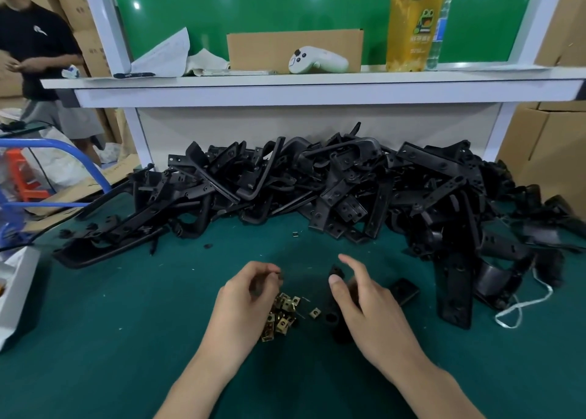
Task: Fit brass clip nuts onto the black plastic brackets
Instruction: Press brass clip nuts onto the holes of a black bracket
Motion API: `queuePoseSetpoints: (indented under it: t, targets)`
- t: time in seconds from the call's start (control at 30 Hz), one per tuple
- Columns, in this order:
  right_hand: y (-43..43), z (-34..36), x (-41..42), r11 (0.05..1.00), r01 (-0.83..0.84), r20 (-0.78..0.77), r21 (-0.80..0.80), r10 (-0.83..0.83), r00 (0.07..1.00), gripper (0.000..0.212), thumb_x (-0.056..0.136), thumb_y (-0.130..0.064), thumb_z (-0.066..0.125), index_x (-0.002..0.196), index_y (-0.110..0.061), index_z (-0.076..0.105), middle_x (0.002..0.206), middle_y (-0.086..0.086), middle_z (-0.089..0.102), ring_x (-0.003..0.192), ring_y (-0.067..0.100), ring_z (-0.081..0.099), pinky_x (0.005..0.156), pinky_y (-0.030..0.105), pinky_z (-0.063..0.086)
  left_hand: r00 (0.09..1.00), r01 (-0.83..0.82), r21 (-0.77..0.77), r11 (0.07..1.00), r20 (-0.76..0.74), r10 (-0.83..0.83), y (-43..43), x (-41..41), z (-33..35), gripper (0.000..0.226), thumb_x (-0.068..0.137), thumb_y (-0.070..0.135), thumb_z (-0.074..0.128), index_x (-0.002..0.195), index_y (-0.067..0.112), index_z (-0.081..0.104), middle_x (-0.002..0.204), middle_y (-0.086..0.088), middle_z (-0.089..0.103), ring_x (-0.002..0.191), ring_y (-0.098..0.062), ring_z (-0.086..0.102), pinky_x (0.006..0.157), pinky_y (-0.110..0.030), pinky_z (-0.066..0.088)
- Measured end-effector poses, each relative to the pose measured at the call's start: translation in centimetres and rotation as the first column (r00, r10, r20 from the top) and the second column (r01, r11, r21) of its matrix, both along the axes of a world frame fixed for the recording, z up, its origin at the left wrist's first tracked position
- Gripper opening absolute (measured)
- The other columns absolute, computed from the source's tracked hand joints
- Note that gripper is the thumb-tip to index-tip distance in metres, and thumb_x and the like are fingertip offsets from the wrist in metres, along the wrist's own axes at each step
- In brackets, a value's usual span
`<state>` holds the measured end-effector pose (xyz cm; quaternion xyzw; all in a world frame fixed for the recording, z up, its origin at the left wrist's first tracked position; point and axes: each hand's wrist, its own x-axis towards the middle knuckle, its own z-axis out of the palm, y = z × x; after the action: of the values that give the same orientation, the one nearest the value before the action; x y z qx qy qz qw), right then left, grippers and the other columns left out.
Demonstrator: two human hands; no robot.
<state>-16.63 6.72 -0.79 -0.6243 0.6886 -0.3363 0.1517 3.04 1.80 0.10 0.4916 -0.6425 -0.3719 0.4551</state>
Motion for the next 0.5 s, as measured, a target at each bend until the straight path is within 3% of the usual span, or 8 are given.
queuePoseSetpoints:
  t: [0.13,0.2,0.27,0.33,0.5]
  targets:
    - [0.04,-0.07,-0.01,1.0,0.003,0.015,-0.022,-0.003,1.0,0.063,0.09,-0.074,0.017,0.148,-0.049,0.024,0.108,-0.023,0.053,0.105,0.004,0.048,0.097,0.028,0.038,0.986,0.021,0.06,0.998,-0.165,-0.011,-0.17,-0.07,0.32,0.016,0.101,0.013,0.057,0.098,0.02,0.07,0.084,0.001,0.077,0.074,-0.009,0.07,0.07,-0.013,0.051]
    - [0.01,-0.02,-0.1,0.999,0.011,0.056,-0.035,-0.009,0.998,0.062,0.09,-0.074,0.018,0.147,-0.05,0.025,0.117,-0.021,0.056,0.113,0.006,0.051,0.102,0.033,0.042,0.951,0.087,0.133,0.987,-0.306,-0.042,-0.28,-0.06,0.4,0.014,0.101,0.013,0.057,0.102,0.016,0.071,0.088,-0.005,0.077,0.075,-0.013,0.07,0.073,-0.022,0.055]
    - [-0.02,0.0,-0.04,0.999,0.002,0.061,-0.032,0.0,0.998,0.061,0.092,-0.073,0.02,0.147,-0.048,0.025,0.11,-0.022,0.059,0.109,0.006,0.055,0.101,0.034,0.044,0.884,0.177,0.201,0.964,-0.463,-0.066,-0.39,-0.04,0.45,0.015,0.101,0.016,0.058,0.105,0.01,0.07,0.092,-0.01,0.077,0.078,-0.017,0.069,0.075,-0.028,0.057]
    - [-0.01,-0.02,0.06,1.0,-0.001,0.047,-0.031,0.002,0.999,0.06,0.094,-0.07,0.021,0.148,-0.046,0.025,0.097,-0.023,0.058,0.101,0.003,0.056,0.099,0.032,0.044,0.811,0.252,0.234,0.939,-0.581,-0.073,-0.48,0.01,0.46,0.018,0.097,0.02,0.059,0.106,0.007,0.068,0.094,-0.013,0.075,0.078,-0.017,0.068,0.072,-0.025,0.058]
    - [-0.12,-0.26,-0.16,0.999,0.021,0.069,-0.03,-0.018,0.997,0.059,0.095,-0.069,0.02,0.149,-0.045,0.024,0.09,-0.013,0.064,0.095,0.003,0.058,0.096,0.034,0.046,0.748,0.293,0.235,0.927,-0.66,-0.069,-0.67,0.08,0.5,0.027,0.086,0.025,0.064,0.105,0.005,0.066,0.096,-0.016,0.075,0.078,-0.016,0.069,0.07,-0.023,0.059]
